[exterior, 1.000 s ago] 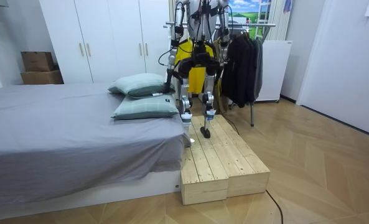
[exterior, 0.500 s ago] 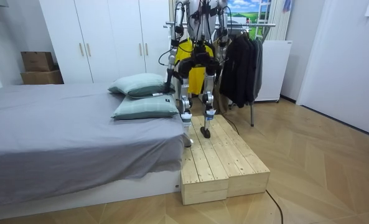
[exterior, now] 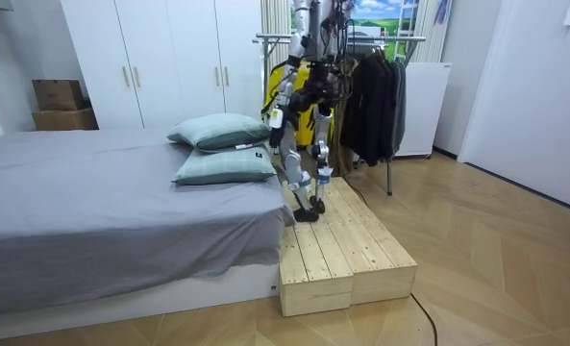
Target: Hang clothes
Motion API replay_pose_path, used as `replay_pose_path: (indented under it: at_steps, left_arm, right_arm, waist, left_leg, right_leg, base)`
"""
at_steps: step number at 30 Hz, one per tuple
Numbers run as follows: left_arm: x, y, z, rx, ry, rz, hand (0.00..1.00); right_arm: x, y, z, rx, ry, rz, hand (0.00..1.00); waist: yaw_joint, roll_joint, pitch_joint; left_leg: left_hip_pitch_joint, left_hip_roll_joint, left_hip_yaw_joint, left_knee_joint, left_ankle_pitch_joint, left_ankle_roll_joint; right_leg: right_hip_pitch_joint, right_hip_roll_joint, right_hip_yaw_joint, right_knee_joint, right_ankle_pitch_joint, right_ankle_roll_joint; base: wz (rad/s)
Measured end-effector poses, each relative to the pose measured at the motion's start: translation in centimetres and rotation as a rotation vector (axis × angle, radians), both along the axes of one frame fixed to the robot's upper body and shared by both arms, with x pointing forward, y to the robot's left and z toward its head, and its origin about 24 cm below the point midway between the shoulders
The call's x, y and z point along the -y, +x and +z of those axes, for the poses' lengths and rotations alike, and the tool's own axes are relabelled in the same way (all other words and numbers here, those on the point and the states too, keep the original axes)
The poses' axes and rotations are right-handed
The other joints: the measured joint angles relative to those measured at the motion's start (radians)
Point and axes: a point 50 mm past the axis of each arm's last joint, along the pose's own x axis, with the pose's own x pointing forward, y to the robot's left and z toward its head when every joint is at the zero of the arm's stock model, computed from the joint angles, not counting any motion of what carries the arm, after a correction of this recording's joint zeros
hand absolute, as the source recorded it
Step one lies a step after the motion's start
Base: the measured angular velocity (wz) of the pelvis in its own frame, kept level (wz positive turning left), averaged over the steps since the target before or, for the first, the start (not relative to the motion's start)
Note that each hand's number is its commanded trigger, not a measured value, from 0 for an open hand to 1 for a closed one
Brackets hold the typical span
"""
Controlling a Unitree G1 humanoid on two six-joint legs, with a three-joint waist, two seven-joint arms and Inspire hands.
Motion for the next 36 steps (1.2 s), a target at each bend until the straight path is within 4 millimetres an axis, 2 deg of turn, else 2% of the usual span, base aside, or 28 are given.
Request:
replay_pose_path:
  at_steps: [1,3,6,10,13,15,16,17,18,19,20,21,22,23,24,25,26,27,28,29,30,33,36]
  left_arm:
    - [0.0,0.0,0.0,0.000,0.001,0.000,0.00]
    - [0.0,0.0,0.0,0.000,0.000,0.007,0.00]
    - [0.0,-0.3,0.0,-0.007,-0.011,0.079,0.00]
    - [0.0,-1.0,0.0,-0.009,-0.023,0.147,0.00]
    - [0.0,-1.5,0.0,-0.014,-0.039,0.198,0.00]
    - [-0.1,-1.9,0.0,-0.022,-0.045,0.249,0.00]
    - [-0.1,-2.1,0.0,-0.029,-0.047,0.260,0.00]
    - [0.0,-2.4,-0.1,-0.044,-0.048,0.269,0.00]
    - [-0.1,-2.6,-0.1,-0.051,-0.044,0.273,0.00]
    - [-0.2,-2.7,0.0,-0.058,-0.042,0.274,0.00]
    - [-0.3,-2.5,0.0,-0.053,-0.041,0.273,0.00]
    - [-0.4,-2.6,0.0,-0.056,-0.038,0.276,0.00]
    - [-0.5,-2.6,0.0,-0.056,-0.035,0.281,0.00]
    - [-0.7,-2.6,0.1,-0.054,-0.031,0.294,0.00]
    - [-1.0,-2.7,0.1,-0.053,-0.025,0.315,0.00]
    - [-1.5,-2.7,0.2,-0.049,-0.016,0.335,0.00]
    - [-1.7,-2.8,0.3,-0.049,-0.010,0.342,0.00]
    - [-2.3,-2.8,0.4,-0.049,0.004,0.340,0.00]
    - [-2.4,-2.8,0.4,-0.050,0.007,0.341,0.00]
    - [-2.2,-2.9,0.4,-0.049,0.003,0.345,0.00]
    - [-2.0,-3.0,0.4,-0.050,-0.004,0.369,0.00]
    - [-1.9,-3.2,0.4,-0.060,-0.003,0.380,0.00]
    - [-1.9,-3.2,0.4,-0.057,-0.001,0.376,0.00]
  right_arm:
    - [0.0,-0.1,0.0,-0.004,-0.001,-0.006,0.00]
    - [0.1,-0.4,-0.1,-0.019,-0.010,-0.028,0.00]
    - [0.4,-1.0,-0.3,-0.033,-0.014,-0.089,0.00]
    - [0.7,-1.7,-0.4,-0.038,-0.017,-0.153,0.00]
    - [0.8,-2.2,-0.4,-0.051,-0.017,-0.200,0.00]
    - [1.1,-2.8,-0.5,-0.065,-0.020,-0.248,0.00]
    - [1.2,-3.0,-0.5,-0.067,-0.026,-0.266,0.00]
    - [1.5,-3.1,-0.4,-0.069,-0.036,-0.305,0.00]
    - [1.7,-3.3,-0.4,-0.069,-0.035,-0.351,0.00]
    - [1.8,-3.3,-0.4,-0.067,-0.033,-0.369,0.00]
    - [2.1,-3.3,-0.4,-0.060,-0.036,-0.391,0.00]
    - [2.2,-3.4,-0.3,-0.060,-0.045,-0.410,0.00]
    - [2.2,-3.5,-0.3,-0.061,-0.043,-0.418,0.00]
    - [2.2,-3.4,-0.3,-0.063,-0.037,-0.435,0.00]
    - [2.2,-3.2,-0.3,-0.055,-0.033,-0.449,0.00]
    - [2.0,-3.1,-0.3,-0.050,-0.031,-0.455,0.00]
    - [1.9,-3.1,-0.3,-0.051,-0.031,-0.459,0.00]
    - [1.6,-3.0,-0.4,-0.054,-0.028,-0.460,0.00]
    - [1.7,-3.2,-0.4,-0.058,-0.030,-0.465,0.00]
    - [2.0,-3.7,-0.4,-0.066,-0.039,-0.481,0.00]
    - [2.1,-3.5,-0.3,-0.060,-0.041,-0.476,0.00]
    - [2.1,-3.9,-0.4,-0.070,-0.036,-0.456,0.00]
    - [2.1,-4.0,-0.4,-0.075,-0.018,-0.440,0.00]
  waist:
    - [-0.001,0.000,-0.0001]
    - [0.001,-0.003,-0.0001]
    - [0.002,-0.010,0.0018]
    - [0.003,-0.018,0.0007]
    - [0.011,-0.027,-0.0059]
    - [-0.005,-0.023,-0.0103]
    - [-0.010,-0.019,-0.0130]
    - [-0.033,-0.013,-0.0141]
    - [-0.058,-0.014,-0.0136]
    - [-0.064,-0.015,-0.0131]
    - [-0.066,-0.015,-0.0129]
    - [-0.065,-0.004,-0.0098]
    - [-0.065,-0.004,-0.0100]
    - [-0.063,-0.004,-0.0087]
    - [-0.066,-0.006,-0.0092]
    - [-0.081,-0.017,-0.0078]
    - [-0.085,-0.026,-0.0091]
    - [-0.087,-0.046,-0.0121]
    - [-0.096,-0.053,-0.0108]
    - [-0.086,-0.046,-0.0177]
    - [-0.071,-0.040,-0.0152]
    - [-0.057,-0.038,-0.0160]
    - [-0.054,-0.040,-0.0164]
  left_leg:
    - [0.006,0.002,0.000,0.000,-0.009,-0.004]
    - [0.024,0.005,0.008,-0.014,-0.038,-0.015]
    - [0.032,-0.011,0.012,-0.062,-0.039,-0.017]
    - [0.034,-0.030,0.013,-0.098,-0.039,-0.018]
    - [0.035,-0.046,0.011,-0.123,-0.041,-0.014]
    - [0.034,-0.058,-0.043,-0.126,-0.052,-0.004]
    - [0.034,-0.063,-0.060,-0.126,-0.053,0.000]
    - [0.034,-0.076,-0.105,-0.128,-0.051,0.013]
    - [0.035,-0.095,-0.153,-0.135,-0.041,0.035]
    - [0.036,-0.106,-0.177,-0.141,-0.037,0.043]
    - [0.037,-0.122,-0.220,-0.147,-0.030,0.056]
    - [0.044,-0.132,-0.282,-0.150,-0.030,0.063]
    - [0.045,-0.134,-0.303,-0.150,-0.029,0.066]
    - [0.039,-0.138,-0.345,-0.152,-0.027,0.069]
    - [0.032,-0.144,-0.394,-0.156,-0.025,0.070]
    - [0.028,-0.156,-0.442,-0.159,-0.020,0.064]
    - [0.026,-0.164,-0.464,-0.158,-0.018,0.061]
    - [0.019,-0.188,-0.498,-0.152,-0.017,0.055]
    - [0.011,-0.192,-0.523,-0.140,-0.020,0.049]
    - [0.011,-0.194,-0.550,-0.141,-0.017,0.034]
    - [0.011,-0.188,-0.563,-0.148,-0.014,0.023]
    - [0.011,-0.177,-0.590,-0.179,0.009,0.005]
    - [0.011,-0.169,-0.598,-0.186,0.014,-0.001]
  right_leg:
    - [0.007,-0.001,-0.023,0.004,-0.007,0.002]
    - [0.016,-0.002,-0.098,0.024,-0.029,0.008]
    - [0.029,-0.004,-0.161,0.021,-0.032,0.012]
    - [0.028,-0.022,-0.198,0.034,-0.034,0.016]
    - [0.035,-0.048,-0.213,0.066,-0.041,0.028]
    - [0.065,-0.068,-0.253,0.093,-0.035,0.043]
    - [0.071,-0.077,-0.255,0.108,-0.032,0.049]
    - [0.073,-0.099,-0.199,0.154,-0.029,0.058]
    - [0.063,-0.119,-0.078,0.209,-0.026,0.064]
    - [0.056,-0.125,-0.018,0.235,-0.021,0.072]
    - [0.039,-0.134,0.076,0.288,-0.005,0.096]
    - [0.015,-0.123,0.174,0.322,0.002,0.101]
    - [0.006,-0.107,0.234,0.313,-0.001,0.103]
    - [-0.016,-0.087,0.336,0.288,-0.003,0.107]
    - [-0.041,-0.067,0.417,0.247,-0.001,0.108]
    - [-0.044,-0.056,0.488,0.154,0.015,0.114]
    - [-0.043,-0.053,0.520,0.102,0.039,0.119]
    - [-0.042,-0.047,0.574,0.015,0.123,0.137]
    - [-0.037,-0.042,0.586,0.019,0.132,0.150]
    - [-0.021,-0.028,0.581,0.003,0.125,0.145]
    - [-0.006,-0.020,0.564,-0.025,0.105,0.144]
    - [0.018,-0.008,0.530,-0.040,0.106,0.125]
    - [0.036,-0.003,0.499,-0.049,0.087,0.118]
  base:
    - [1.24]
    - [1.06]
    - [0.67]
    - [0.30]
    - [0.20]
    - [0.56]
    - [0.88]
    - [1.13]
    - [1.27]
    - [1.32]
    - [1.20]
    - [1.13]
    - [1.12]
    - [1.13]
    - [1.49]
    - [1.30]
    - [1.24]
    - [1.00]
    - [1.08]
    - [0.76]
    - [0.49]
    - [0.37]
    - [0.32]
